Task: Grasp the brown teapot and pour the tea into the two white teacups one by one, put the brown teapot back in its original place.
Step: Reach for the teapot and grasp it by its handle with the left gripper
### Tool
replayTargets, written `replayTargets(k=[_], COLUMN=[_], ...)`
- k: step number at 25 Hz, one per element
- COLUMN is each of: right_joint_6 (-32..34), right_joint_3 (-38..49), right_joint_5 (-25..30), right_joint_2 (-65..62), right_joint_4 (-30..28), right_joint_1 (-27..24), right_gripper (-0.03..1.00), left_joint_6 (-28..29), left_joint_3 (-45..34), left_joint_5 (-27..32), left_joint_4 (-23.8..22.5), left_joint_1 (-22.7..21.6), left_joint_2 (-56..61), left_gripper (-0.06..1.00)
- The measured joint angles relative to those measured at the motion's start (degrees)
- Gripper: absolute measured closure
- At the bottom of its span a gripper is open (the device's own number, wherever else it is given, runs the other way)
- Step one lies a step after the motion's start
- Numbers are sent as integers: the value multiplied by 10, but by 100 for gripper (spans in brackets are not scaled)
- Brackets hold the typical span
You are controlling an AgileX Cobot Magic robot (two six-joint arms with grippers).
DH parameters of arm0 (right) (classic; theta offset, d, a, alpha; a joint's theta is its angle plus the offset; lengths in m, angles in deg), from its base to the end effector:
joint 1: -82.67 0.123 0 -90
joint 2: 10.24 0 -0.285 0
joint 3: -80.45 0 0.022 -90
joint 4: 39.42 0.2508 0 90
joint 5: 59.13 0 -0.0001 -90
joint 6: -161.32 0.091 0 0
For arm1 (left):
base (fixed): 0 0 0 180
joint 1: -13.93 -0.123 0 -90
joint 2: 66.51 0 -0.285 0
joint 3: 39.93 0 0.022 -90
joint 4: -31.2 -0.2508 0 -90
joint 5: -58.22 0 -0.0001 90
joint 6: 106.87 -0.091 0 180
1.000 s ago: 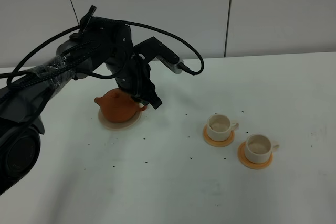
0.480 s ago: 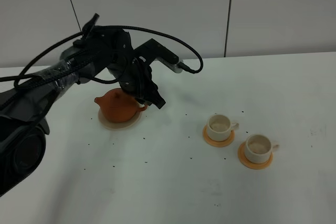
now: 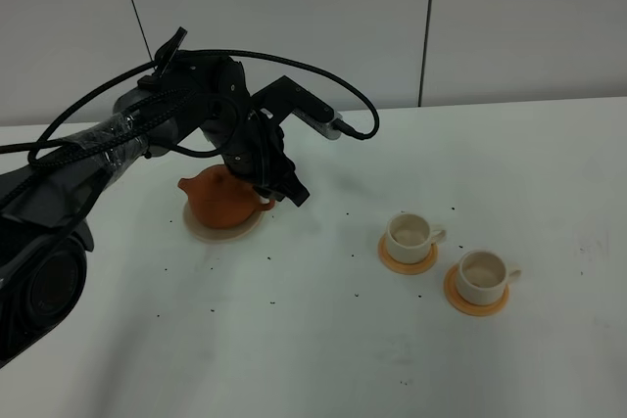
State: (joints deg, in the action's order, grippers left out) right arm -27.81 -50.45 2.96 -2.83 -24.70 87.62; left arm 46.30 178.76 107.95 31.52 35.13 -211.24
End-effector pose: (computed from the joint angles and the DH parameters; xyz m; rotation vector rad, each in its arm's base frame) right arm -0.0089 0.0197 0.2750 -0.2665 2.0355 0.2634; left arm 0.4819 -0.1873 0.1564 1.1032 2.4850 0.0218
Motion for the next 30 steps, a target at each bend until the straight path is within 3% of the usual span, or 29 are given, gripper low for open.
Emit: replayTargets(k=[16, 30], right_joint_6=[0, 0], right_joint_3=[0, 0], right_joint_5=[0, 0], right_joint_2=[0, 0], right_joint_4=[0, 0], right_joint_1=[0, 0], right_gripper=[73, 73], left_joint_6=[-10, -12], left_joint_3=[4, 4], left_joint_5=[89, 164], left_joint_4=[0, -43], left_joint_1=[0, 0], left_joint_2=[6, 17], left_gripper=[55, 55])
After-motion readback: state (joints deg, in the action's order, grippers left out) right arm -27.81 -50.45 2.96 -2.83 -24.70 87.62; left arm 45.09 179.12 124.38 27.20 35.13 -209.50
